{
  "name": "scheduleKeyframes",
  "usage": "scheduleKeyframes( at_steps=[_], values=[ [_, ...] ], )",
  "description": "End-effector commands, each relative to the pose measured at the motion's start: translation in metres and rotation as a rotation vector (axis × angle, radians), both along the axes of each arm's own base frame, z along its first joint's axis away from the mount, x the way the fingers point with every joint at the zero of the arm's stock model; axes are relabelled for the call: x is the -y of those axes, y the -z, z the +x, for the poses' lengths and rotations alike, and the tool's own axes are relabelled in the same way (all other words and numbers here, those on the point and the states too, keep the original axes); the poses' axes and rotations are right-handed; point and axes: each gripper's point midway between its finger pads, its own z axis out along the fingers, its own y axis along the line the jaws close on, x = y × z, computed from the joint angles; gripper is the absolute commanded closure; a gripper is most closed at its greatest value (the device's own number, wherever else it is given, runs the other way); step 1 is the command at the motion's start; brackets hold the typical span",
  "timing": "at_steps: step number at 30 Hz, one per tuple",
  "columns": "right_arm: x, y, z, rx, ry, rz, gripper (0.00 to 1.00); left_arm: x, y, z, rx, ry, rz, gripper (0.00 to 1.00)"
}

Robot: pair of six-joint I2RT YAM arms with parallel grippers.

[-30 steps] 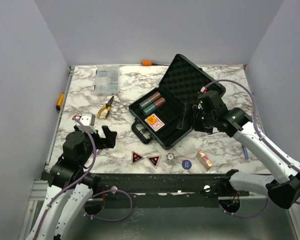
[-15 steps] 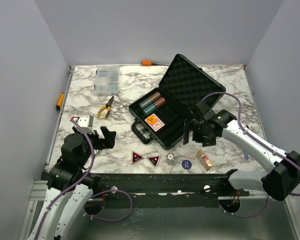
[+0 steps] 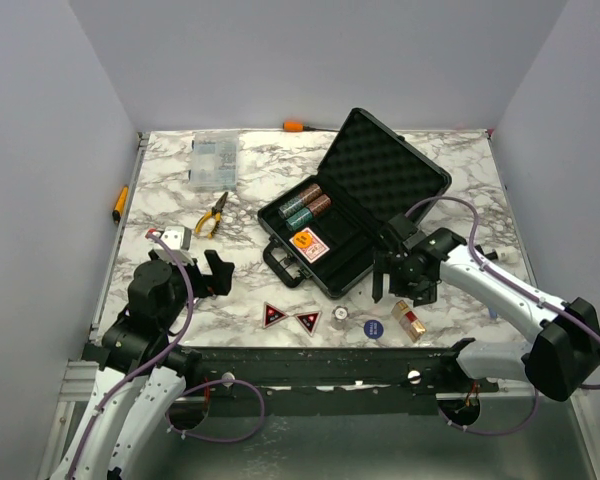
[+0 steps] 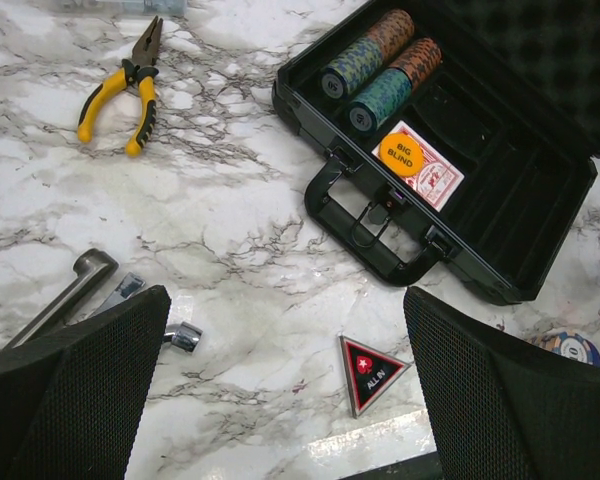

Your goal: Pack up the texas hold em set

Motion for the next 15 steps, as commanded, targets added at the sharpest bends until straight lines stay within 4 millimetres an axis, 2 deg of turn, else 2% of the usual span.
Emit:
scheduleKeyframes(
  at_steps=[1,8,15],
  values=[
    [0.013,0.011,-0.009,-0.015,0.021,-0.053,0.04,0.001,-0.003,-0.001,0.012,-0.002,-0.022,0.02],
    [0.021,0.014,-0.011,-0.012,0.069,-0.087,0.11,0.001,-0.002,0.000,0.006,-0.003,-0.019,0.01],
    [0.029,0.024,-0.014,-0.024,0.136,-0.133,0.23,0.000,-0.004,-0.001,0.016,-0.005,-0.022,0.02]
  ],
)
